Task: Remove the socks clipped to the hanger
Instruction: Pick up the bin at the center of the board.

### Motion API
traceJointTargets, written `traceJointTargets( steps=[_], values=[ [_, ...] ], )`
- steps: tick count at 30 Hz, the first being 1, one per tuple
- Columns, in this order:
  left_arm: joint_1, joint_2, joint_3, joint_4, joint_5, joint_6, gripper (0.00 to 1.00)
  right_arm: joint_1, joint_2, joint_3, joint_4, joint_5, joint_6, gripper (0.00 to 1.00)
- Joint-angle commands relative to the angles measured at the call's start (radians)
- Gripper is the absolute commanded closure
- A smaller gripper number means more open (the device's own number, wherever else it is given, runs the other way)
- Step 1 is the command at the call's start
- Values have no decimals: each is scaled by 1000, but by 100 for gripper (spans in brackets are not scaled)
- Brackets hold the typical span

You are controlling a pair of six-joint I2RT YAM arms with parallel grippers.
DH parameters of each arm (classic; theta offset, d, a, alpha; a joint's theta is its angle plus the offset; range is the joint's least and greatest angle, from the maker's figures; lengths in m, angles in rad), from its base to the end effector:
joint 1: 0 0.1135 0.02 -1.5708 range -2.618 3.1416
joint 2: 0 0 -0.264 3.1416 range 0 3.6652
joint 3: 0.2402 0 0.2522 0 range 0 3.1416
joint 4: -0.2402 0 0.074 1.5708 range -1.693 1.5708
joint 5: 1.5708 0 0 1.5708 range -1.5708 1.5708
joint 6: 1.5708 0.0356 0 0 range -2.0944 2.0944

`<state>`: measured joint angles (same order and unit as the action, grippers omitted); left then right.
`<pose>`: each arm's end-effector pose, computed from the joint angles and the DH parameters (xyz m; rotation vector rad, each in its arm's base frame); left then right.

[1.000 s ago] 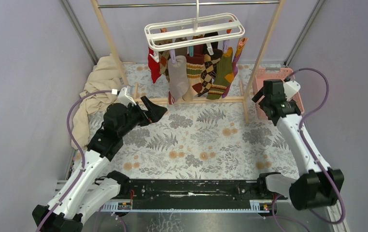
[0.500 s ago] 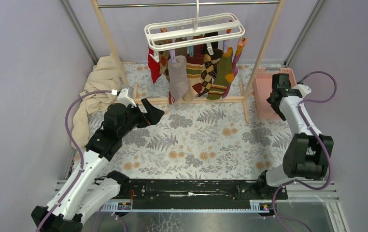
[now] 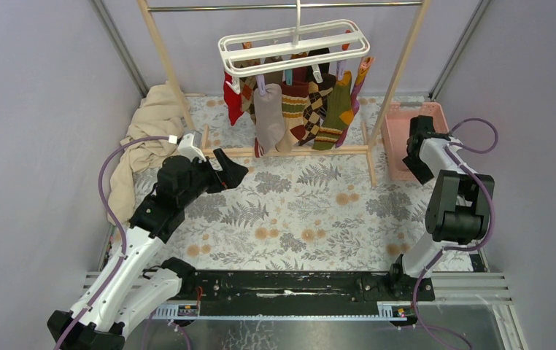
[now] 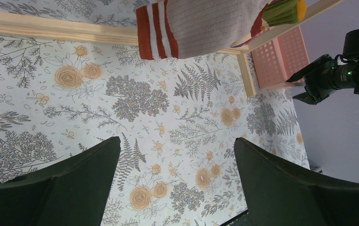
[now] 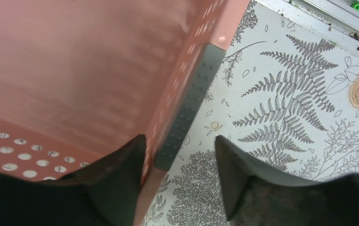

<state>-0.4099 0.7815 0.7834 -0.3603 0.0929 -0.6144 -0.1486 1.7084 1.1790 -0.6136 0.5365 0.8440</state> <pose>0.1637 -0.0747 0.3215 -0.1404 2.0013 -0.7625 0.3349 -0.0685 0.2079 1.3352 2.1490 -0.4658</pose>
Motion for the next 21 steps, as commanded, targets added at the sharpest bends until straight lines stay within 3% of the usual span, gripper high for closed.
traceJointTargets(
  steps=[1, 5, 9, 21],
  values=[
    [-6, 1, 12, 10, -14, 13, 1, -14, 1, -19, 41, -10, 25, 44],
    [-6, 2, 13, 10, -18, 15, 1, -23, -16, -70, 65, -12, 34, 67],
    [-5, -1, 11, 6, -21, 18, 1, -36, -54, -100, 68, 4, 42, 100],
    [-6, 4, 18, -13, -35, 27, 1, -39, -403, -167, -56, 157, 57, 100]
  ],
)
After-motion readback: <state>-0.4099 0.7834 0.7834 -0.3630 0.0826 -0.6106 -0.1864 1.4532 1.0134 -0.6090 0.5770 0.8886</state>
